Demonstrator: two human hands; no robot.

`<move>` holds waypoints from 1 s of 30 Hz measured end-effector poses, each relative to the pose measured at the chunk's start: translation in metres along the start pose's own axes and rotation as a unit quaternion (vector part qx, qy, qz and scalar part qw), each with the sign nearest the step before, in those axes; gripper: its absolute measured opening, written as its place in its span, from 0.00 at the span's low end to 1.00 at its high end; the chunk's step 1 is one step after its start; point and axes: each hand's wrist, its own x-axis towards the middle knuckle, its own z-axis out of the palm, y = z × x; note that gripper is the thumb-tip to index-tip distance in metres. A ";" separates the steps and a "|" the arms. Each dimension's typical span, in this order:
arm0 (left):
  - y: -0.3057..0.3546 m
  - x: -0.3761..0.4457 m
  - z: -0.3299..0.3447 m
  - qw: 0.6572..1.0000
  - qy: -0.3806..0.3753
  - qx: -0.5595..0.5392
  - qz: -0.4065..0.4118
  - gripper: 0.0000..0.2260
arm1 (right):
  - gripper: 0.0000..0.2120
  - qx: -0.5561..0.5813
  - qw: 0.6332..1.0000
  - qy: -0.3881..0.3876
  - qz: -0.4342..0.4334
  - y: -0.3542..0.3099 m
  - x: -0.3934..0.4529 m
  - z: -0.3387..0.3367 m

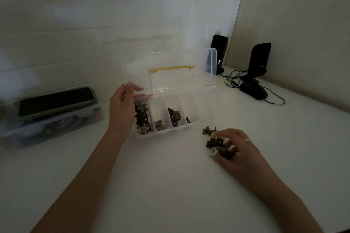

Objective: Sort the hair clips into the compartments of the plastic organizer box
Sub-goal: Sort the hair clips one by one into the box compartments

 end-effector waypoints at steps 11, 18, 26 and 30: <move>0.000 0.000 0.000 1.000 -0.003 0.001 0.000 0.15 | 0.25 0.049 0.999 0.012 0.000 0.002 0.003 0.001; -0.002 0.000 -0.001 1.000 -0.006 0.007 0.009 0.15 | 0.16 -0.082 0.994 0.007 -0.073 0.001 0.004 0.005; 0.001 -0.001 0.000 1.000 -0.006 0.006 0.005 0.16 | 0.13 -0.029 0.998 0.036 -0.052 -0.005 0.005 0.006; 0.001 -0.001 -0.001 1.000 -0.006 0.008 0.012 0.16 | 0.11 0.039 0.996 0.077 -0.003 -0.014 0.010 0.003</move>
